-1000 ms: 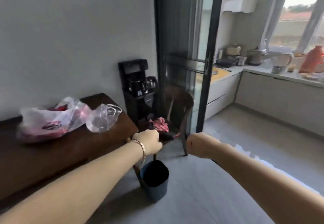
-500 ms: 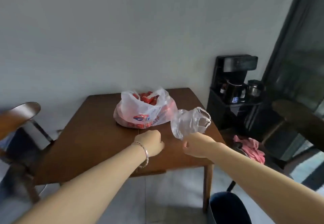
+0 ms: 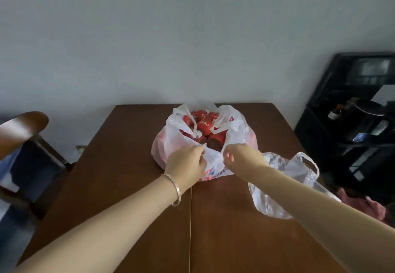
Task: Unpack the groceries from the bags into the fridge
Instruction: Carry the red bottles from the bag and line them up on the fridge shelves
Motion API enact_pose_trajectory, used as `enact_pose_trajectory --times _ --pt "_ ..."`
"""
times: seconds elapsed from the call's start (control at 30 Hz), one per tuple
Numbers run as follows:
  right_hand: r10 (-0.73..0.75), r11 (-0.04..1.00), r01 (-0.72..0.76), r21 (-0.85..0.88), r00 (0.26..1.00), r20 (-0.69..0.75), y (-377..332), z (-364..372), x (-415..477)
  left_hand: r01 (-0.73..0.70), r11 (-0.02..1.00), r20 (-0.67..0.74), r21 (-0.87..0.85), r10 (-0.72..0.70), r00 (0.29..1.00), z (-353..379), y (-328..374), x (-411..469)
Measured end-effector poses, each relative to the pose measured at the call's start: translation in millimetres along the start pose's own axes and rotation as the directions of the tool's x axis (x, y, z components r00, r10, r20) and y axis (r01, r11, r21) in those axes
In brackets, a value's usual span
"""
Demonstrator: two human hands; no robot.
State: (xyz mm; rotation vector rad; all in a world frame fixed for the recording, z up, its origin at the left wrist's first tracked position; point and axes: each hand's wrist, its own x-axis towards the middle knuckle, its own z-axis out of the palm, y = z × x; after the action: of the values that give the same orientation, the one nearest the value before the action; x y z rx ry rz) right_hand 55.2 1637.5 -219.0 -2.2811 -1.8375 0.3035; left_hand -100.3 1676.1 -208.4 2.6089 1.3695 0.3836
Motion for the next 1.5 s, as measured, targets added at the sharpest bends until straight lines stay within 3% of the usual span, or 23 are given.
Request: enact_pose_trajectory --times 0.1,0.23,0.37,0.47,0.53,0.63,0.7,0.83,0.87,0.93,0.97,1.0,1.03,1.07,1.1,1.13,1.2,1.27,1.4,1.5 --pt "0.018 0.996 -0.006 0.094 0.991 -0.133 -2 8 51 -0.209 0.977 -0.07 0.051 0.213 0.975 10 -30 63" --pt "-0.042 0.998 0.049 0.046 0.988 -0.15 -1 14 117 -0.411 0.88 0.165 0.238 0.38 0.91 31 -56 143" --pt "-0.139 0.983 0.14 -0.12 0.99 0.016 -1 26 179 -0.555 0.733 0.524 0.393 0.318 0.79 58 -85 188" --pt "-0.199 0.935 0.229 -0.269 0.971 0.134 1 48 224 -0.586 0.638 0.704 0.499 0.095 0.704 76 -110 200" --pt "-0.223 0.867 0.301 -0.397 0.947 0.23 9 69 254 -0.53 0.647 0.706 0.549 -0.019 0.708 85 -128 207" --pt "-0.165 0.789 0.333 -0.516 0.924 0.344 21 93 278 -0.267 0.783 0.547 0.563 -0.11 0.83 87 -150 208" --pt "-0.155 0.773 0.33 -0.542 0.926 0.343 26 105 287 -0.092 0.834 0.393 0.544 -0.157 0.906 88 -162 207" --pt "-0.237 0.709 0.409 -0.575 0.906 0.351 27 115 294 0.167 0.856 0.186 0.489 -0.289 0.939 93 -172 219" --pt "-0.292 0.694 0.451 -0.561 0.889 0.353 27 114 292 0.125 0.85 0.153 0.512 -0.234 0.96 97 -177 224" --pt "-0.384 0.704 0.494 -0.51 0.869 0.312 32 116 289 -0.161 0.818 0.104 0.552 0.123 0.987 108 -183 237" --pt "-0.419 0.723 0.497 -0.48 0.868 0.267 36 117 287 -0.371 0.762 0.154 0.531 0.344 0.926 113 -183 243" --pt "-0.458 0.74 0.495 -0.455 0.867 0.198 40 118 285 -0.585 0.648 0.266 0.488 0.528 0.807 118 -181 249" --pt "-0.48 0.77 0.484 -0.416 0.869 0.122 44 120 282 -0.725 0.536 0.399 0.433 0.607 0.687 123 -181 254" --pt "-0.488 0.81 0.468 -0.354 0.872 0.035 46 122 278 -0.797 0.476 0.547 0.372 0.581 0.603 124 -183 259" --pt "-0.469 0.854 0.443 -0.272 0.882 -0.036 45 120 274 -0.807 0.472 0.654 0.354 0.492 0.575 121 -179 263" --pt "-0.419 0.901 0.399 -0.169 0.901 -0.11 45 117 270 -0.772 0.501 0.673 0.392 0.416 0.612 121 -179 266" --pt "-0.216 0.966 0.238 0.097 0.957 -0.195 43 107 262 -0.618 0.58 0.584 0.53 0.278 0.762 114 -178 271" --pt "-0.026 0.955 0.079 0.286 0.983 -0.183 41 103 255 -0.427 0.686 0.505 0.59 0.099 0.857 111 -176 272" --pt "0.164 0.903 -0.083 0.421 0.974 -0.159 37 95 244 -0.191 0.759 0.415 0.623 -0.114 0.903 123 -177 268" --pt "0.17 0.916 -0.109 0.385 0.977 -0.128 35 88 236 -0.012 0.857 0.3 0.516 -0.168 0.939 130 -176 259"
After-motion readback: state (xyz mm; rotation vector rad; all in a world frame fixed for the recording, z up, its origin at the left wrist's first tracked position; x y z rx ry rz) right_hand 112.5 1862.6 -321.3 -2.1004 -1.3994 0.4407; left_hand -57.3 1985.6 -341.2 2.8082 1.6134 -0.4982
